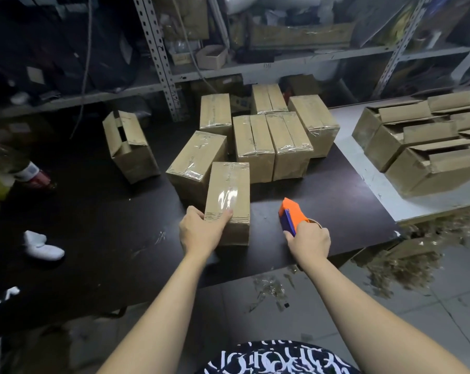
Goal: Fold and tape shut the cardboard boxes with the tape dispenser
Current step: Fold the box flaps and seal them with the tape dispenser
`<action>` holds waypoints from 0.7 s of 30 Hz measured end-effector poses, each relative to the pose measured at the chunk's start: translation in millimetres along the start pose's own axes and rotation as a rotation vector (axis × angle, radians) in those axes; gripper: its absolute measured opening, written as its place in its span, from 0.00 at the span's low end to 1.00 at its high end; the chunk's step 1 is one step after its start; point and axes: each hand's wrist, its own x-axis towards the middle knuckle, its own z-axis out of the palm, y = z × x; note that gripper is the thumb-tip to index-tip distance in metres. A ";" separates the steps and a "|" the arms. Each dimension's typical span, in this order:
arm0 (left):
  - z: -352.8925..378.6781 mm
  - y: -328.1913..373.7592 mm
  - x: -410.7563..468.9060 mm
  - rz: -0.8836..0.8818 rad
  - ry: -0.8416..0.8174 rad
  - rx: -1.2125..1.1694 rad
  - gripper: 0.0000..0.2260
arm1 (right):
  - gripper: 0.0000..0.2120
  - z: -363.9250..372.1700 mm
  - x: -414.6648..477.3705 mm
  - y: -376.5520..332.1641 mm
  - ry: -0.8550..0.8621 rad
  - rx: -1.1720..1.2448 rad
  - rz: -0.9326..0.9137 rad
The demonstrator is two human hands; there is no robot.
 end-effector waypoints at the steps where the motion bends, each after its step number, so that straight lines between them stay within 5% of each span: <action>1: 1.0 0.8 -1.1 0.003 -0.005 0.008 0.29 | 0.17 0.7 1.9 -1.2 -0.020 0.026 0.006; 9: -7.2 3.3 2.6 0.133 0.002 0.176 0.22 | 0.20 2.9 -0.3 0.3 -0.076 0.204 0.051; 13: -23.0 25.2 1.7 0.273 0.062 -0.018 0.10 | 0.15 -12.4 -15.3 3.2 -0.011 0.446 -0.058; 16: -41.3 51.8 -0.3 0.482 -0.083 -0.127 0.04 | 0.12 -29.3 -27.3 4.0 0.008 0.697 -0.185; 21: -71.8 91.4 -13.8 0.771 -0.464 -0.046 0.12 | 0.19 -61.7 -48.1 0.5 0.002 0.935 -0.375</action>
